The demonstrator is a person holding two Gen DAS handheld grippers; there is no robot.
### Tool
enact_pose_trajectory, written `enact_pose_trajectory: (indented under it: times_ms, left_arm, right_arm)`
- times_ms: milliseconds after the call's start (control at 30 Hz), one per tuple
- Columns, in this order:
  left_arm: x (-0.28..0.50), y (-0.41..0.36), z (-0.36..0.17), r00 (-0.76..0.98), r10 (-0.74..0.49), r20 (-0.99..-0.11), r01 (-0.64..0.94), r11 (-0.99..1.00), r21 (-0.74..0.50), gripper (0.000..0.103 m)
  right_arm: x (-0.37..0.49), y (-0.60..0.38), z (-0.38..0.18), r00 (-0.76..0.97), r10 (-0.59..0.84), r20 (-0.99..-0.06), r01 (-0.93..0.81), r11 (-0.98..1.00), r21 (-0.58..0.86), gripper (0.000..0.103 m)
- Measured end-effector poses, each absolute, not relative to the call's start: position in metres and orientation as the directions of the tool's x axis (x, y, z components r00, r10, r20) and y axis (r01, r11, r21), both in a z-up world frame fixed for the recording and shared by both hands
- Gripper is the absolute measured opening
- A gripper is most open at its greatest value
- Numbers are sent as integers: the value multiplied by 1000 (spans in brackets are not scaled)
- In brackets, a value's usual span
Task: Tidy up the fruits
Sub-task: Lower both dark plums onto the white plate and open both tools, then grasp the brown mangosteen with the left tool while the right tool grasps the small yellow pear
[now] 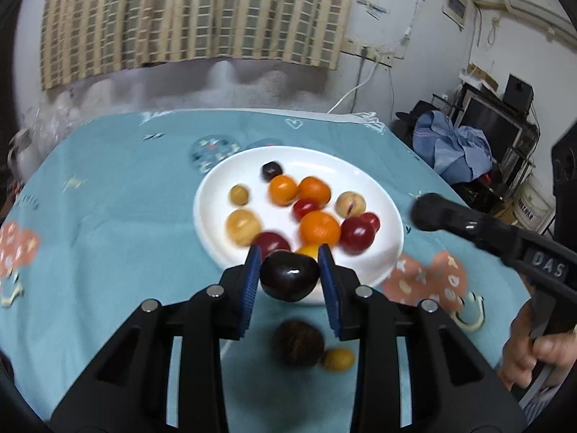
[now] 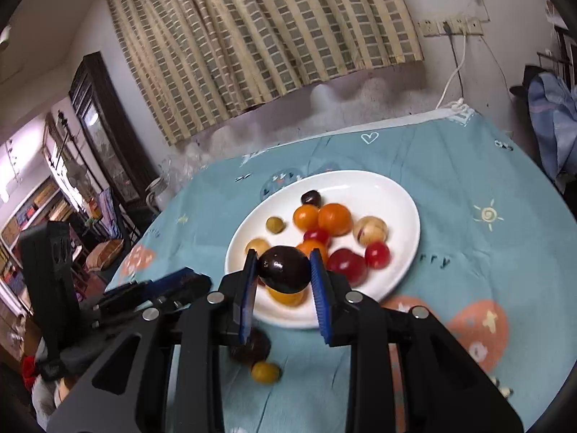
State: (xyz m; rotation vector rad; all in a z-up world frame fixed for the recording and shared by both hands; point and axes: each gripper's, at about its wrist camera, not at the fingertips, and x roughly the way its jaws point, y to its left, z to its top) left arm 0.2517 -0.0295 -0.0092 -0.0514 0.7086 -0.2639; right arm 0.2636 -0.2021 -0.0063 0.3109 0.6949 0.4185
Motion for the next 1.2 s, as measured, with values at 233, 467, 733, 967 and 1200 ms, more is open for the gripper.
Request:
enact_pose_trajectory:
  times_ms: [233,467,733,967,1200]
  left_arm:
    - [319,-36,-26,698,-250,-671,174,968,-181,33]
    - [332,-28,-38,710,-257,-655,141,964,-226,81]
    - [291,-2,-11,761,-200,-617,94,975,-200,82]
    - [236,6,-36,713,-159,-683,66,985,-161,83]
    - [223,-21,-58,687,-125,-716,106,992,-71,84]
  right_arm:
    - [304,-204,-28,686,429,-587,-219,892,396,30]
    - [316,-219,-35,702,471,-535,-202,851,485,74]
    - [264,-231,35,737,572,-360,-304,756,580,78]
    - [221,-218,29,704,578,-414,-303,771,561,84]
    - [198,-221,-15,691,512,-510,-231,825,515,84]
